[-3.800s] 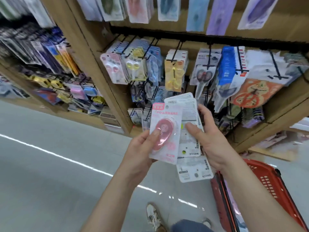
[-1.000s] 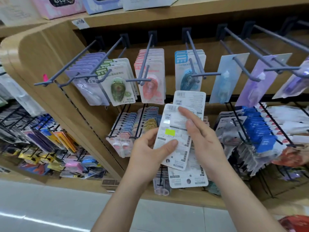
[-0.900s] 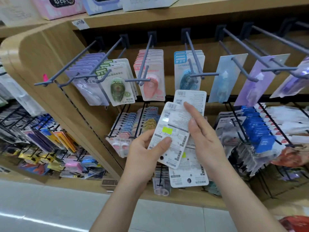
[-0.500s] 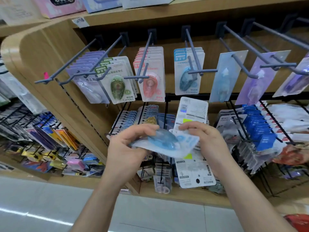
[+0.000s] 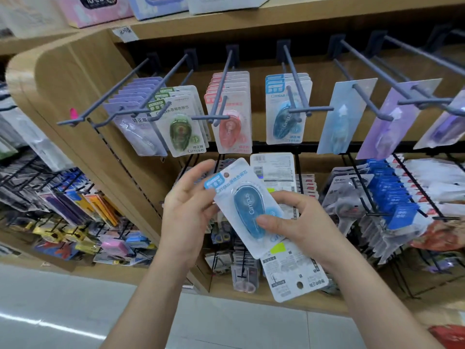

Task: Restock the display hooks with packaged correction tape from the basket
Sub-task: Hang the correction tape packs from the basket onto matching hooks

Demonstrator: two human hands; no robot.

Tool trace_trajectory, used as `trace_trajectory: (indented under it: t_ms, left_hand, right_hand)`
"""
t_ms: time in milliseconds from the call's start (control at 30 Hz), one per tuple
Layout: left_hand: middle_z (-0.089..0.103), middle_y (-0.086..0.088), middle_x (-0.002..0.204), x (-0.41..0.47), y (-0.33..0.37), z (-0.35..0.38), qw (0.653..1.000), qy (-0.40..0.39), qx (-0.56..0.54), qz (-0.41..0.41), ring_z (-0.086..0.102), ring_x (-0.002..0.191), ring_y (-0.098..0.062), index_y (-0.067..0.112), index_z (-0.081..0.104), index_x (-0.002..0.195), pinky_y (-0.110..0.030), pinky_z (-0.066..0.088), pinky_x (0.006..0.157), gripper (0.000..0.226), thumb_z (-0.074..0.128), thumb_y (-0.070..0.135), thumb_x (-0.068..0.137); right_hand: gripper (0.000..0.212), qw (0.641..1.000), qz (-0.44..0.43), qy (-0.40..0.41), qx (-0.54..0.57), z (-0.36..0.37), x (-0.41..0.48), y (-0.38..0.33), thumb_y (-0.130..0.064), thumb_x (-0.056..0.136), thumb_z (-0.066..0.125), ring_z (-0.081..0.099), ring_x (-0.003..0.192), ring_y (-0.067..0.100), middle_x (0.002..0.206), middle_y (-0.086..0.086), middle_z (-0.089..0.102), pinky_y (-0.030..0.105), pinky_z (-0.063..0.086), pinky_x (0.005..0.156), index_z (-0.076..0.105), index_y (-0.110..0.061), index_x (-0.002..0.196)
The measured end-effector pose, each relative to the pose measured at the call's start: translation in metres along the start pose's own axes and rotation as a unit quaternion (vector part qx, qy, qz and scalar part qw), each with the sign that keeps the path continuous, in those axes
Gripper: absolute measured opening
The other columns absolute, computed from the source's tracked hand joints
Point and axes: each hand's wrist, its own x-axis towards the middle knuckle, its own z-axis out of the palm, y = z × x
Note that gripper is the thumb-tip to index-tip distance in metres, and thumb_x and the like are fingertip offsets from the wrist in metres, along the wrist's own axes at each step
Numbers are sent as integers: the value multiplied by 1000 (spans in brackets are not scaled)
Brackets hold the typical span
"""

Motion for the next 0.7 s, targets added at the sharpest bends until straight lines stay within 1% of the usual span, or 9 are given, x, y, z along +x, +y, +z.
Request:
trace_trajectory:
  t_ms: [67,100,167,233,333,367,433,600,700]
  left_hand:
    - [76,-3,86,5,4,6,1000,-1,5,-30,70,75,-16,14,68,106,-27,58,63,19,61,14,88]
    - [75,-4,82,8,5,12,999,-1,12,-36,69,70,-17,12,70,99,-27,57,59,17,64,17,85]
    - [72,-6,74,13,5,26,999,12,11,-30,66,63,-18,7,70,88,-28,55,55,11,68,15,80]
    - [71,-5,71,16,8,43,1000,3,5,-1,65,63,-17,9,71,80,-29,57,58,13,73,17,70]
    - [71,1,68,20,15,72,997,-39,29,58,66,63,-13,18,73,67,-29,57,62,3,76,17,68]
    - [71,3,68,22,18,80,995,-46,42,78,66,65,-12,19,72,70,-29,57,63,7,76,14,74]
    - [70,6,71,29,22,93,990,-54,66,116,64,70,-9,18,69,80,-28,56,65,9,71,11,86]
    - [71,8,72,41,26,108,981,-34,103,164,66,72,-5,21,70,81,-23,55,66,18,72,4,86]
    - [72,8,73,42,29,106,981,-33,113,154,69,73,-6,19,71,81,-24,57,67,16,76,4,82]
  right_hand:
    - [24,999,-24,15,-46,1,-1,1,-21,76,83,69,91,0,98,-14,74,11,50,72,76,-23,99]
    - [22,997,-36,22,-64,1,-1,3,-22,76,83,68,92,1,98,-14,74,13,51,74,76,-25,97]
    - [17,993,-58,38,-93,0,-1,10,-29,78,83,67,98,4,100,-11,75,19,51,83,78,-30,95]
    - [16,988,-74,66,-118,-2,-3,18,-43,80,78,64,107,7,107,-9,73,27,50,90,77,-36,95]
    - [10,985,-97,99,-98,-7,-7,19,-44,87,67,64,105,3,104,-18,73,19,48,90,75,-45,93]
    - [11,985,-102,108,-87,-9,-9,18,-42,91,64,65,100,4,100,-17,73,18,49,86,75,-40,92]
    - [23,983,-106,129,-75,-14,-9,15,-40,93,57,66,94,12,98,-7,73,25,51,83,73,-24,93]
    - [21,981,-104,154,-59,-21,-6,8,-39,91,54,66,91,1,97,-15,73,14,49,79,71,-27,93]
    - [24,981,-91,163,-56,-20,-7,11,-34,94,58,66,91,18,93,4,73,29,52,81,74,-16,91]
